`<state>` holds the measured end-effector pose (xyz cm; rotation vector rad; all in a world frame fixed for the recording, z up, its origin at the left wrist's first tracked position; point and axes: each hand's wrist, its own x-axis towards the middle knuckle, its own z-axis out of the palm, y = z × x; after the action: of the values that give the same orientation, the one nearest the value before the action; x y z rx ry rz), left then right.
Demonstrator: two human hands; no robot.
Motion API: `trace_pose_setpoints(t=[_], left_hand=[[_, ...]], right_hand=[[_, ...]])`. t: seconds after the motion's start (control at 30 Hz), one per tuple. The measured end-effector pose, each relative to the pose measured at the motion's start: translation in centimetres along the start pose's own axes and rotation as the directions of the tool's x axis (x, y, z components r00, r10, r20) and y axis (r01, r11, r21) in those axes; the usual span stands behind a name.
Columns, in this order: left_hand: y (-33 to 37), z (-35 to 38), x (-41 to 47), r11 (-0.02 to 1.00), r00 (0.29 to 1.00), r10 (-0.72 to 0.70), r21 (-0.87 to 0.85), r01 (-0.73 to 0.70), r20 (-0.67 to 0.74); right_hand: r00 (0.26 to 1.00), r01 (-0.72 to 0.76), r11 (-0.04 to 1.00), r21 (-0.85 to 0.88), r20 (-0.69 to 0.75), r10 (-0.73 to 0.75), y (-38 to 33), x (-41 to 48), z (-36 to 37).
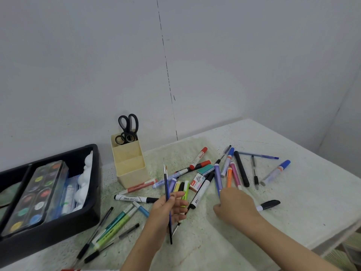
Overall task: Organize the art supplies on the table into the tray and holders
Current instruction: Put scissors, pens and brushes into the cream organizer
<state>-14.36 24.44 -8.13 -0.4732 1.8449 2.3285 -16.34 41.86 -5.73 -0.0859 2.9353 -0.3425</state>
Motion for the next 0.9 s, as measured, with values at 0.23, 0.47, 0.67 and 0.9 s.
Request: trace_pose_setpoints(t=[0.23, 0.47, 0.67, 0.9], left_hand=[[0.2, -0.3, 1.0, 0.993, 0.991, 0.115, -0.003, -0.115, -0.066], [1.4, -0.4, 1.5, 0.966, 0.979, 0.183, -0.166, -0.197, -0.094], [1.6, -0.2, -0.8, 0.996, 0.957, 0.040, -0.088, -0.015, 0.286], [1.2, -1.5, -1.4, 0.996, 0.974, 0.015, -0.093, 0.006, 0.224]], right_hand=[[0.907, 0.104, 0.994, 0.041, -0.414, -0.078, 0.1, -0.4, -5.9], [0.865, 0.488, 0.602, 0.632, -0.441, -0.239, -0.3, 0.4, -9.1], [0.909, 0.395, 0.480, 0.783, -0.257, -0.328, -2.4, 1.4, -6.5], [0.875, 0.482, 0.621, 0.618, -0.372, -0.309, -3.5, 1.8, -1.6]])
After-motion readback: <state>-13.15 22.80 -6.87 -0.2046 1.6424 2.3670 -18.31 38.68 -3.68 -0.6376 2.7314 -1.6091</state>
